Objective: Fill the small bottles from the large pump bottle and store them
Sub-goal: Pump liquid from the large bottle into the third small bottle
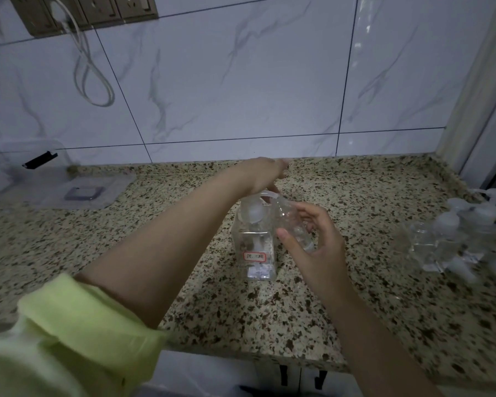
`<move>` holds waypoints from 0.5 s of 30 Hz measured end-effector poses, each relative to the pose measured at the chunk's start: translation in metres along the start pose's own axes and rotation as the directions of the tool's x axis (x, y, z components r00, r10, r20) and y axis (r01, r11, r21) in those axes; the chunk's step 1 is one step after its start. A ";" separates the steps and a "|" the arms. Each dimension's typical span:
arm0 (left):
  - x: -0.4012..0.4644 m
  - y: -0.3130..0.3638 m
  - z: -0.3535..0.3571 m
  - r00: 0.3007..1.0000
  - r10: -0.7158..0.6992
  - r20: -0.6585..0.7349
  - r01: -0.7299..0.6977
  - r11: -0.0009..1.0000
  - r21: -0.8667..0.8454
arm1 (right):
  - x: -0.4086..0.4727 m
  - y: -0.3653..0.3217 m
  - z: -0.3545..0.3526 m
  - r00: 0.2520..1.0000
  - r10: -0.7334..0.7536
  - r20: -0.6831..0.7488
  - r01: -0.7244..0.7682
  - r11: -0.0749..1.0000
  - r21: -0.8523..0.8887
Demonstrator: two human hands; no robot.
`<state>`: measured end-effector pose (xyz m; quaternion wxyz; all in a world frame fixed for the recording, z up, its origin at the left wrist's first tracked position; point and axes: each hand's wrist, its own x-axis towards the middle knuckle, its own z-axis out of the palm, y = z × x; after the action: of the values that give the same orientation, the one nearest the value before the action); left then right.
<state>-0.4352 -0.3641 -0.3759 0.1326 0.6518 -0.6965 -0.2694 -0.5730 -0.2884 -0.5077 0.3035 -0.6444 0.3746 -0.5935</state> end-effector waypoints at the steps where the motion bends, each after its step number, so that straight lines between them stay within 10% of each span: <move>1: 0.000 0.000 0.000 1.000 0.008 -0.004 -0.008 1.000 -0.007 | 0.000 0.000 0.000 1.000 0.007 -0.003 -0.007 1.000 0.008; 15: 0.000 0.002 -0.001 1.000 0.010 0.017 -0.010 1.000 0.006 | -0.001 0.000 0.002 1.000 0.002 -0.003 -0.002 1.000 0.004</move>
<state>-0.4363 -0.3646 -0.3742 0.1260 0.6465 -0.7016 -0.2719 -0.5712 -0.2876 -0.5081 0.3049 -0.6423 0.3745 -0.5951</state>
